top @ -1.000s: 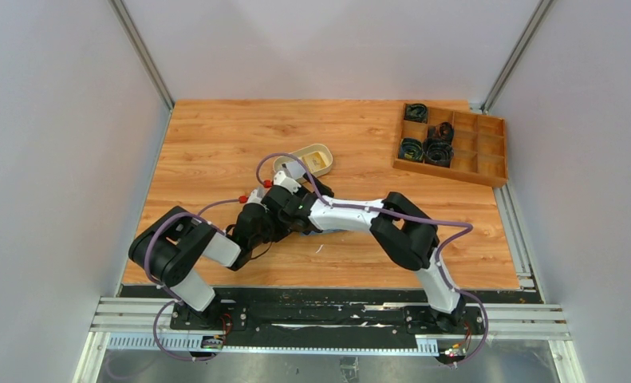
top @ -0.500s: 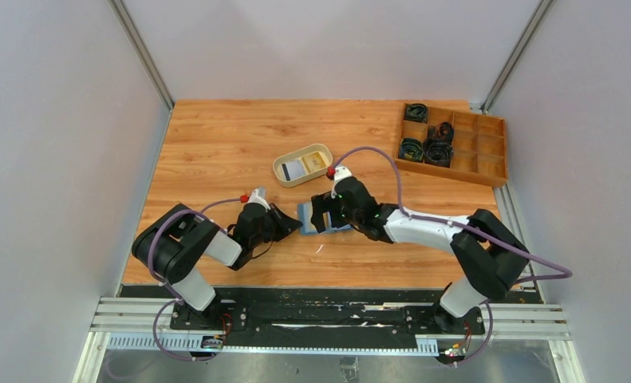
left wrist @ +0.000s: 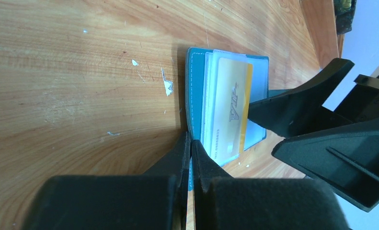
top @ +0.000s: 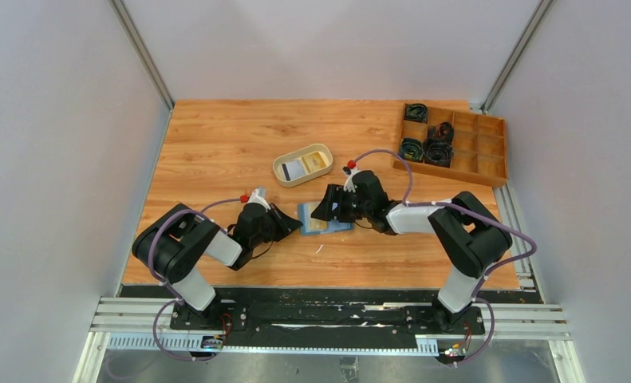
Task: Take the credit cards out of the card holder
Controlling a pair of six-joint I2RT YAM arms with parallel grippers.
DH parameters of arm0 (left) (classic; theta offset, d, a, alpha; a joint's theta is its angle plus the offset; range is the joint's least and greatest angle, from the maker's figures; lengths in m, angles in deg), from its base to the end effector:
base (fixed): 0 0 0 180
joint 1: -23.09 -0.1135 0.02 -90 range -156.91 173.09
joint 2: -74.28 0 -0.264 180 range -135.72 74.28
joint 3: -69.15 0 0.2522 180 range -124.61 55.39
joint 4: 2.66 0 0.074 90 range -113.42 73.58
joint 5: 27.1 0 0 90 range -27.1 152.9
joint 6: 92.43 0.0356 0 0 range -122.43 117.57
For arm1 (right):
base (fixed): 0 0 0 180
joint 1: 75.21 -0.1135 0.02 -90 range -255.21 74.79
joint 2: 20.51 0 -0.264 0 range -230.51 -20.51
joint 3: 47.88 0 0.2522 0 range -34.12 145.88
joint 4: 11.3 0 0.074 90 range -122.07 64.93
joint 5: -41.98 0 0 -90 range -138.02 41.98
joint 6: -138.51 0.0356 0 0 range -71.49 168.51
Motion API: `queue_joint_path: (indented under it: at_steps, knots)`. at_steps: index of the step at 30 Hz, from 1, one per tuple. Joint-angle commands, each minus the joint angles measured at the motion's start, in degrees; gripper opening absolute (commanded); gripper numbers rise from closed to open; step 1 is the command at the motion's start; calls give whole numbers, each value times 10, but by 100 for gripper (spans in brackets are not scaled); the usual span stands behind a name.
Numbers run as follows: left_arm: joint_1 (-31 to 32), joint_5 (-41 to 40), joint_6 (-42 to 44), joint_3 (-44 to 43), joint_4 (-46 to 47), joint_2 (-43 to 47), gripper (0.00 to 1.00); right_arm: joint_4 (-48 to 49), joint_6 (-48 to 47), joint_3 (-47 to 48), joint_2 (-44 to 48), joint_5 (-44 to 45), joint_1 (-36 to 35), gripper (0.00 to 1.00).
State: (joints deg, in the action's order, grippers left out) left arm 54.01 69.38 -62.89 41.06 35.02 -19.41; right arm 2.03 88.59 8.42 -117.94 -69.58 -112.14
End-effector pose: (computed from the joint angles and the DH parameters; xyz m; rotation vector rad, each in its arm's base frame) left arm 0.2020 -0.1256 0.0961 -0.4979 2.1883 -1.0546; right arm 0.2630 0.2141 0.1594 -0.1952 2.2420 1.1728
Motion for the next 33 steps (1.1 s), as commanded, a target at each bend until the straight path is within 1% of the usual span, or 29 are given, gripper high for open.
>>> queue_joint_path:
  at_steps: [1,3,8,11,13,17,24,26,30,33]
  knots:
    - [7,-17,28,29,-148,-30,0,30,41,9,-31,-44,8,75]
    - [7,-18,28,29,-148,-30,0,36,46,11,-38,-51,9,73]
    - [7,-17,29,27,-148,-34,0,23,52,21,-53,-58,8,73]
    - [7,-16,29,27,-148,-34,0,57,79,16,-65,-79,10,72]
    - [7,-17,29,27,-148,-33,0,83,99,10,-73,-90,12,69]
    - [7,-17,30,28,-148,-33,0,162,139,-8,-87,-109,17,57]
    - [7,-18,30,31,-148,-32,0,259,181,-34,-108,-137,25,26]
    - [7,-18,30,32,-148,-33,0,277,190,-39,-111,-142,28,20]
    - [7,-18,30,32,-148,-33,0,305,202,-40,-119,-155,30,19]
    - [7,-18,30,32,-148,-33,0,313,209,-31,-129,-169,30,23]
